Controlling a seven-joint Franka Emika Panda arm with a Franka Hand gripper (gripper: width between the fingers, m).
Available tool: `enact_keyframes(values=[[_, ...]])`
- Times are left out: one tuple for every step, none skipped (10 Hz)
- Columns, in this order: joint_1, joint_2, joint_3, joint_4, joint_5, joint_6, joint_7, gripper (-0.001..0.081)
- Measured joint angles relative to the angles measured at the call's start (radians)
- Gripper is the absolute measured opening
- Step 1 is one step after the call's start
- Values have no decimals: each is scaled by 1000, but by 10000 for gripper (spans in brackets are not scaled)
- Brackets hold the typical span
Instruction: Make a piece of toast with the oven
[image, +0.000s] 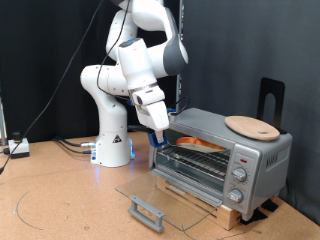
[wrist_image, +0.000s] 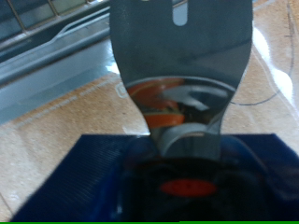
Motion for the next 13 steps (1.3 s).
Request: enact_keyframes(values=[[0, -2, 16, -2, -8, -4, 31, 396], [-1, -2, 42, -3, -13, -4, 80, 396], [-1, -2, 74, -3, -15, -4, 133, 396], [-2, -2, 105, -3, -16, -3, 183, 396], [-2, -1, 136, -3, -16, -3, 229, 396], [-2, -1, 164, -3, -15, -2, 266, 396], [-2, -1, 183, -3, -8, 2, 279, 396], [1, -1, 188, -4, 7, 16, 271, 396], [4, 0, 188, -7, 32, 44, 242, 396], [4, 2, 186, -15, 63, 88, 187, 396], [2, 4, 176, -24, 81, 122, 125, 396], [-10, 5, 156, -30, 82, 131, 72, 396], [-32, 8, 141, -33, 76, 136, 26, 396]])
